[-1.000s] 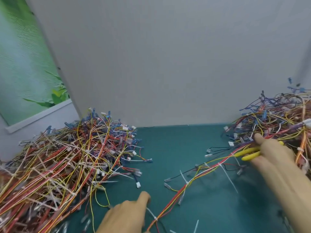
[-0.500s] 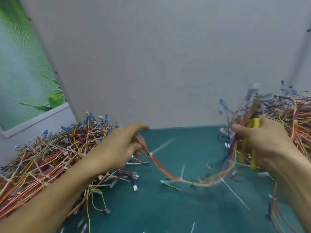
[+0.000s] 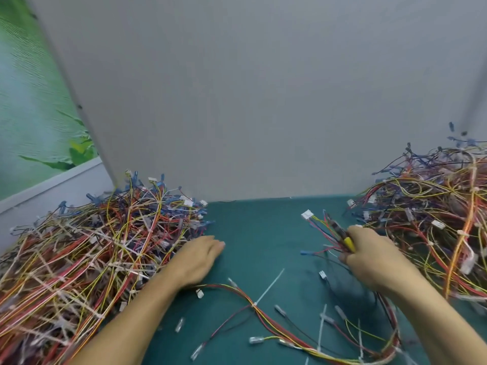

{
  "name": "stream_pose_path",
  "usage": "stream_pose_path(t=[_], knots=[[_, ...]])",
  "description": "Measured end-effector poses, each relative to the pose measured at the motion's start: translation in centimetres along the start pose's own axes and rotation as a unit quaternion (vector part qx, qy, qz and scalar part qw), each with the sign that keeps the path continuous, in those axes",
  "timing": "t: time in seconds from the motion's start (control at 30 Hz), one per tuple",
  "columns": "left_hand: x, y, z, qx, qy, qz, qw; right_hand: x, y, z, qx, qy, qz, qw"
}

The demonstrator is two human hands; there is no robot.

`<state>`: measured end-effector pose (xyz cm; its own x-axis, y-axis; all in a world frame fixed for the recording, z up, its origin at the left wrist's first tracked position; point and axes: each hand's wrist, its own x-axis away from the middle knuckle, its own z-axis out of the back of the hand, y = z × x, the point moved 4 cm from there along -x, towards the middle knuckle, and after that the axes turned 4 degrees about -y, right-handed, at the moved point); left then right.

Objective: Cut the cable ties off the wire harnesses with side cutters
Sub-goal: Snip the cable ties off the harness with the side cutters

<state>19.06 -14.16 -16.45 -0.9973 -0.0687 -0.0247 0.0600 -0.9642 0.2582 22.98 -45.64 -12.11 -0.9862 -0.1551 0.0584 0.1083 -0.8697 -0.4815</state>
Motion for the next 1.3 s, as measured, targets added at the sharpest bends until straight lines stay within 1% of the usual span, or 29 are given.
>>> stream_pose_path(t=[0.07,0.17,0.33,0.47,0.6,0.73,0.83,0.9,0.93,1.0,1.07,1.13,1.2,1.23,1.27,1.3], knots=[[-0.4,-0.9,-0.8,-0.073,0.003,-0.012,0.997,-0.3,-0.1,-0.2,-0.014,0.002,0.001,1.000],[-0.6,-2.9,-0.7,-0.074,0.033,-0.020,0.996,-0.9,0.0,-0.5,-0.037,-0.003,-0.005,0.999],[-0.2,-6.5,0.8,-0.079,0.011,0.005,0.997,-1.5,0.0,-0.6,-0.057,-0.023,0.002,0.998],[0.0,-9.2,2.7,-0.040,0.015,0.033,0.999,-1.7,0.8,-1.3,-0.037,-0.046,-0.011,0.998],[0.0,-11.1,3.9,-0.015,0.029,0.068,0.997,-2.1,3.6,-0.7,0.006,-0.025,-0.056,0.998],[-0.3,-10.2,3.8,0.023,0.043,0.057,0.997,-2.6,6.0,0.9,0.014,0.000,-0.106,0.994],[0.1,-7.4,3.9,0.057,0.050,0.013,0.997,-2.5,6.8,1.8,0.051,0.040,-0.123,0.990],[0.8,-4.8,3.6,0.024,0.005,-0.048,0.999,-2.2,6.8,1.9,0.075,0.054,-0.131,0.987],[1.1,-3.5,3.3,-0.019,-0.033,-0.076,0.996,-2.1,6.6,2.0,0.084,0.056,-0.133,0.986],[1.7,-1.4,2.5,-0.133,-0.102,-0.119,0.979,-1.8,5.6,2.3,0.089,0.056,-0.118,0.987],[1.9,-0.1,2.2,-0.227,-0.130,-0.134,0.956,-1.5,4.3,2.7,0.060,0.050,-0.086,0.993],[2.0,0.9,2.4,-0.293,-0.140,-0.155,0.933,-1.0,3.1,3.4,-0.008,0.036,-0.049,0.998],[2.0,2.0,3.6,-0.301,-0.124,-0.178,0.928,-0.2,1.9,4.3,-0.106,0.001,-0.021,0.994],[2.0,3.0,4.8,-0.286,-0.097,-0.198,0.932,0.3,1.3,4.7,-0.153,-0.021,-0.012,0.988],[2.2,4.3,6.3,-0.249,-0.039,-0.241,0.937,0.7,0.8,5.3,-0.198,-0.038,-0.004,0.979],[2.4,5.7,8.0,-0.204,0.033,-0.289,0.935,1.0,0.3,6.0,-0.238,-0.045,0.003,0.970]])
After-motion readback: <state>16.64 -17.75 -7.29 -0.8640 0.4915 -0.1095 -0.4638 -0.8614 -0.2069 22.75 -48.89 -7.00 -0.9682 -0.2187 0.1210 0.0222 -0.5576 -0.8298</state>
